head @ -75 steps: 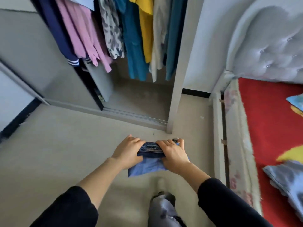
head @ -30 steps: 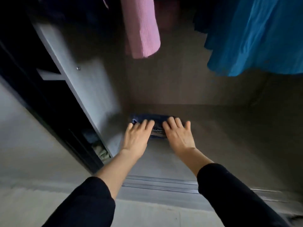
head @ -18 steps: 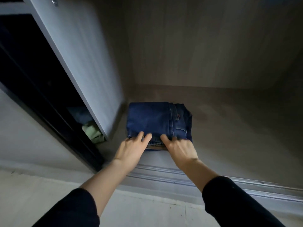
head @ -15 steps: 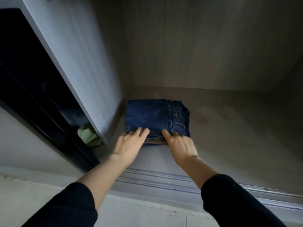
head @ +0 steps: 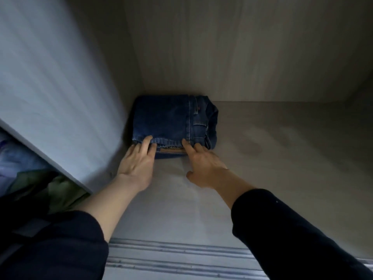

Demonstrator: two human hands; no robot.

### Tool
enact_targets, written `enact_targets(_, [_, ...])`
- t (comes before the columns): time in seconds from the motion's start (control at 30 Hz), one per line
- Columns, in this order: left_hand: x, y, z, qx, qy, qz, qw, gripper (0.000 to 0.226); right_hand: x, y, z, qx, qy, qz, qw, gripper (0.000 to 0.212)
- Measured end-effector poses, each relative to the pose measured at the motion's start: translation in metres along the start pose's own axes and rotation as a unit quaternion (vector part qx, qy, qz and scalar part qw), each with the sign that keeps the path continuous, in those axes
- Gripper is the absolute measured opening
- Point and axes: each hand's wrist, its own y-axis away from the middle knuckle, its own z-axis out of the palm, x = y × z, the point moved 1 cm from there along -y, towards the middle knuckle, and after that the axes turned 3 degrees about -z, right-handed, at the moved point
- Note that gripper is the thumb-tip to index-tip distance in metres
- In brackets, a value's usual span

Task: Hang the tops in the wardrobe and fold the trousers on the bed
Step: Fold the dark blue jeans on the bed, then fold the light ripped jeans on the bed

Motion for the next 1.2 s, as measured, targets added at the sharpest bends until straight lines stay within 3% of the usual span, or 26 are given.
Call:
enact_targets(0.27, [-0.007,-0.034,-0.002,-0.132,0.09,-0.015,0.987,0.082,0.001,-0.025,0.021,0.003,-0.022,0.019,1.0,0.086])
enact_targets(0.4, [0.0,-0.004,-0.01,-0.195,0.103,0.004,0.975,0.081,-0.002,0.0,0.023,0.01,-0.054,0.039,0.998,0.082])
enact_targets(0.53, [0.022,0.043,-0.047,-0.197,0.123,0.031,0.972,0.071,-0.016,0.055,-0.015,0.027,-0.099,0.074,0.992,0.082])
enact_targets(0.73, [0.066,0.112,-0.191,-0.184,0.168,0.052,0.967,0.055,-0.042,0.188,-0.132,-0.008,-0.111,0.14,0.984,0.082])
enact_targets(0.9, [0.098,0.174,-0.363,-0.181,0.16,0.136,0.961,0.035,-0.083,0.312,-0.27,0.009,-0.141,0.228,0.963,0.074])
enact_targets(1.07, [0.135,0.252,-0.526,-0.204,0.233,0.197,0.93,0.028,-0.127,0.455,-0.396,0.028,-0.16,0.342,0.926,0.068])
enact_targets(1.2, [0.175,0.315,-0.6,-0.251,0.292,0.247,0.889,0.032,-0.142,0.565,-0.453,0.052,-0.186,0.452,0.871,0.069])
